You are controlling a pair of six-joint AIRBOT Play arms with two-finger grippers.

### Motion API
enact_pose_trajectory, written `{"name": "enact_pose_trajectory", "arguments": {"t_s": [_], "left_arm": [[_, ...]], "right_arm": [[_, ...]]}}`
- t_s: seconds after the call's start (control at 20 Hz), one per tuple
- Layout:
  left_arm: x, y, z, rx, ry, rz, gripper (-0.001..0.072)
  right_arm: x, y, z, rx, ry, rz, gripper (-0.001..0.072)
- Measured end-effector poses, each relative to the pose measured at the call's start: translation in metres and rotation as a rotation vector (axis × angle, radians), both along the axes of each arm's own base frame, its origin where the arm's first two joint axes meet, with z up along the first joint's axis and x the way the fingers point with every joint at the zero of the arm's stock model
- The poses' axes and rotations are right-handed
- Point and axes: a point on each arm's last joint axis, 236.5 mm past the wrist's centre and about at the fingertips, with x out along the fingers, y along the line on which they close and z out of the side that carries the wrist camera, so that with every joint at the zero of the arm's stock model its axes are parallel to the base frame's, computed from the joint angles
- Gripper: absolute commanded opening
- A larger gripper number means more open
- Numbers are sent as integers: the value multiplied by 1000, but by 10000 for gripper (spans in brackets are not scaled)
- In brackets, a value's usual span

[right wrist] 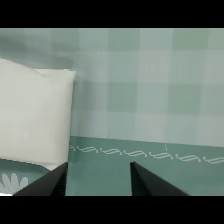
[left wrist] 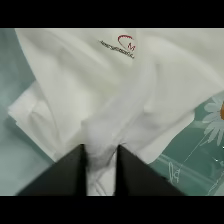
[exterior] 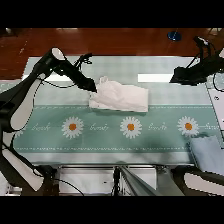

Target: Fold the shirts.

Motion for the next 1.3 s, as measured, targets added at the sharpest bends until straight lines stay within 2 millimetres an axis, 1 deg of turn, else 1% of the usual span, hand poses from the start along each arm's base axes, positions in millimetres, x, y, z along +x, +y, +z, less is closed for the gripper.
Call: {"name": "enact_pose_trajectory", "arguments": {"t_s": [0.15,0.3,0.45,0.55,0.6,0.7,0.8,0.9,1.15,1.3], "left_arm": [[-6,-5,1,0,11,-23,31],[-16,-10,9,-15,42,-35,30],[-33,-11,32,-21,100,-32,29],[-40,-10,52,-17,108,-18,29],[-44,-6,59,-1,115,-12,29],[-55,3,66,39,144,-8,30],[-71,12,62,82,209,-20,31],[-89,18,52,113,284,-34,32],[-139,24,10,172,478,-60,32],[-161,24,-14,193,538,-57,44]], "right_arm": [[0,0,0,-1,-2,2,482],[0,0,0,-1,-2,2,481],[-1,0,0,-2,2,6,485],[-4,1,-2,0,14,18,498],[-6,2,-3,1,26,27,546],[-10,3,-10,2,54,45,554],[-11,9,-20,25,86,63,598],[-10,20,-32,77,121,81,599],[-1,60,-64,272,199,103,598],[3,79,-78,355,227,120,598]]}}
